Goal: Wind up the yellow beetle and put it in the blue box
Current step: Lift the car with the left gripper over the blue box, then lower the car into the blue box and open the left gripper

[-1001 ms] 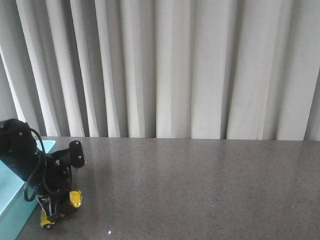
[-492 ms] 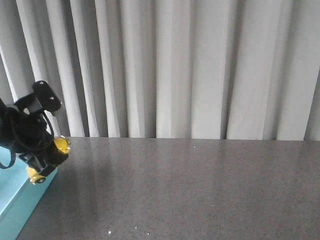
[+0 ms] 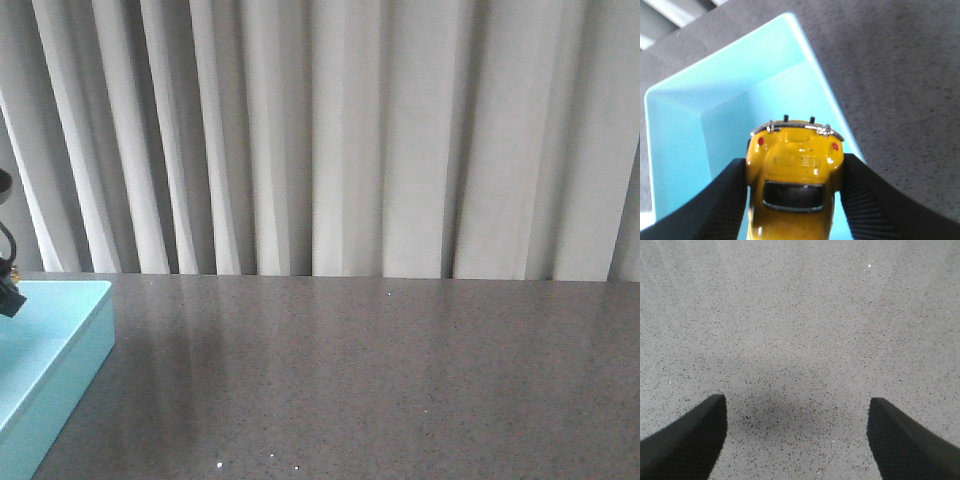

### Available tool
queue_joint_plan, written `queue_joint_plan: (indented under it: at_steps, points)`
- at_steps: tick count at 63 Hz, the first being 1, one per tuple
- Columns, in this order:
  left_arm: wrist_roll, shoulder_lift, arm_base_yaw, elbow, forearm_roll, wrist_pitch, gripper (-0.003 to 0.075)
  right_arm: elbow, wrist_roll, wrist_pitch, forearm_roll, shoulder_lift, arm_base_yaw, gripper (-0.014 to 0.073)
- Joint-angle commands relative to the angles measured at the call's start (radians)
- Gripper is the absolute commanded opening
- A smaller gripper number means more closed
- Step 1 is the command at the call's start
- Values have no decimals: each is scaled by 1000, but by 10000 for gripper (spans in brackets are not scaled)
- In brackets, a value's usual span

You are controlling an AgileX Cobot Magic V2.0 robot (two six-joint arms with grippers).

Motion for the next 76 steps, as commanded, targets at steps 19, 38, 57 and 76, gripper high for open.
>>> queue_joint_plan:
  at_steps: [19, 38, 57, 76]
  points:
    - [-91, 161, 145, -28, -71, -77, 262, -23, 0, -58, 1, 0, 2, 558]
    - [-118, 280, 162, -28, -71, -164, 262, -23, 0, -58, 1, 0, 2, 558]
    - [-182, 319, 162, -28, -44, -203, 262, -23, 0, -58, 1, 0, 2, 558]
    - [-194, 339, 162, -28, -36, -198, 293, -23, 0, -58, 1, 0, 2, 558]
